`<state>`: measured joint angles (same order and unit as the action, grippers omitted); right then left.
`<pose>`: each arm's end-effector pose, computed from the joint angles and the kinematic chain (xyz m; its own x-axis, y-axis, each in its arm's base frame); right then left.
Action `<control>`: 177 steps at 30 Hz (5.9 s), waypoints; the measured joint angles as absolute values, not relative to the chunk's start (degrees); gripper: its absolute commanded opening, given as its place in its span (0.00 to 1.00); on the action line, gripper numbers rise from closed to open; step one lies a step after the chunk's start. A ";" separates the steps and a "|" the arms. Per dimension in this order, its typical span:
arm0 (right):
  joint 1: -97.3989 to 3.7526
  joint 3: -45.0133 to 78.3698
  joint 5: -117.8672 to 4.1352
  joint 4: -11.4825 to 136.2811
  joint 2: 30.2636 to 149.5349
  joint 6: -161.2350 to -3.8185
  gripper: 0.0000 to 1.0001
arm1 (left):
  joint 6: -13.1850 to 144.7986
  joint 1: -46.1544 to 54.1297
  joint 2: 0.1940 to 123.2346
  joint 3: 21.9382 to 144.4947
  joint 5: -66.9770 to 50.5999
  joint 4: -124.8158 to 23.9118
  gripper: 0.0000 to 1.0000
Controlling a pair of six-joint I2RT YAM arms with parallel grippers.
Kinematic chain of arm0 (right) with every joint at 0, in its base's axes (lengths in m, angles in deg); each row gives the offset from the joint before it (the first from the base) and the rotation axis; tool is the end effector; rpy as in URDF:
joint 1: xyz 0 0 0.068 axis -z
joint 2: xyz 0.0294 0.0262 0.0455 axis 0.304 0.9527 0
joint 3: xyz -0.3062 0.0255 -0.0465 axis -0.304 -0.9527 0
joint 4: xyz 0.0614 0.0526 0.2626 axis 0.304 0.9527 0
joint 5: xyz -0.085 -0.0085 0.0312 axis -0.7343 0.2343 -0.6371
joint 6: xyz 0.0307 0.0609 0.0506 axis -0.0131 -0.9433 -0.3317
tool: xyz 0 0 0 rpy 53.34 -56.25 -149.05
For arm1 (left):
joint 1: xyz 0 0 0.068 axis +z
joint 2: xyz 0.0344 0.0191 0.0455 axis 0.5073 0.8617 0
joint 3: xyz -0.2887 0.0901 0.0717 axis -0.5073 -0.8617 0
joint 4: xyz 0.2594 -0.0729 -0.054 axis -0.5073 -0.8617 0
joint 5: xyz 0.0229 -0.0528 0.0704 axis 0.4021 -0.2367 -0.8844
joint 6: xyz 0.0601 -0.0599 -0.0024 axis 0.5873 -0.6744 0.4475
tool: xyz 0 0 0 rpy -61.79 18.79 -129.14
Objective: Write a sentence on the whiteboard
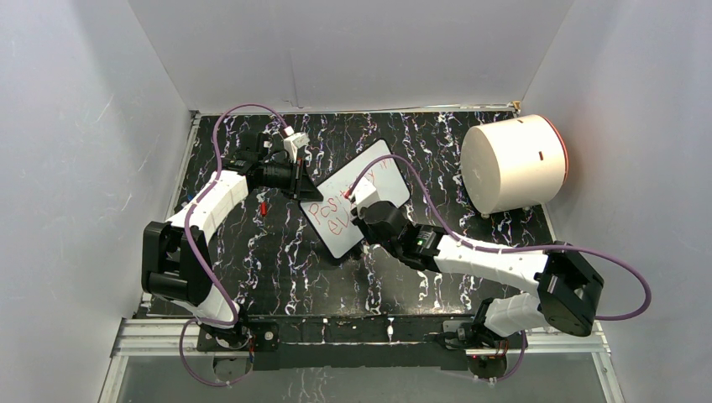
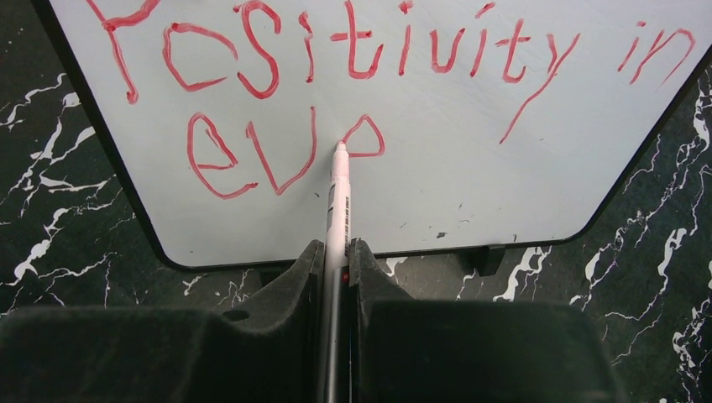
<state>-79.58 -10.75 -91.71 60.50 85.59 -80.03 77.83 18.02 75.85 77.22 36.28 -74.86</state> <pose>0.1865 0.2765 0.2730 -0.2599 -0.3443 -0.9022 -0.5750 0.8057 -0.1418 0.3412 -0.1363 0.2836 -0.6932 0.1580 -0.7032 0.6791 0.4700 -0.5638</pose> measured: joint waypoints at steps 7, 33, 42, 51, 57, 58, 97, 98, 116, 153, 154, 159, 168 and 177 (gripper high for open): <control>-79.58 -11.06 -90.96 62.03 85.46 -80.53 0.00 | 77.86 18.02 75.85 77.22 36.28 -74.86 0.00; -79.43 -11.97 -96.49 63.24 85.90 -81.73 0.00 | 77.86 18.02 75.87 77.24 36.45 -74.86 0.00; -79.15 -12.37 -96.87 61.68 83.51 -81.49 0.00 | 77.83 18.02 75.87 77.24 36.52 -74.86 0.00; -78.40 -12.35 -96.91 59.98 83.45 -80.60 0.00 | 77.86 18.02 75.87 77.24 36.52 -74.86 0.00; -78.03 -12.17 -96.34 59.06 84.43 -79.85 0.00 | 77.86 18.02 75.87 77.24 36.52 -74.86 0.00; -78.03 -12.04 -96.19 58.89 84.52 -79.79 0.00 | 77.86 18.02 75.87 77.24 36.52 -74.88 0.00; -77.29 -14.14 -95.10 62.03 84.67 -82.19 0.00 | 77.86 18.02 75.89 77.24 36.50 -74.86 0.00; -77.29 -14.18 -94.94 62.08 84.67 -82.26 0.00 | 77.86 18.02 75.89 77.24 36.50 -74.86 0.00; -77.27 -14.18 -94.75 61.64 84.65 -81.25 0.00 | 77.83 18.02 75.91 77.24 36.50 -74.86 0.00; -75.08 -11.38 -94.48 56.88 84.96 -78.30 0.00 | 77.83 18.02 75.93 77.26 36.63 -74.84 0.00; -75.08 -11.38 -94.42 56.90 84.78 -78.28 0.00 | 77.83 18.00 75.93 77.26 36.65 -74.84 0.00; -75.08 -11.87 -94.09 56.94 84.15 -78.32 0.00 | 77.83 18.02 75.93 77.28 36.63 -74.84 0.00; -74.95 -11.97 -93.61 57.31 84.17 -78.35 0.00 | 77.83 18.00 75.98 77.33 36.65 -74.86 0.00; -74.32 -12.04 -93.24 57.31 84.35 -78.48 0.00 | 77.83 18.00 76.00 77.33 36.65 -74.86 0.00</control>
<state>-74.32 -12.04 -93.24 57.31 84.35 -78.48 77.83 18.00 76.00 77.33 36.65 -74.86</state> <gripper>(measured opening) 0.203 0.073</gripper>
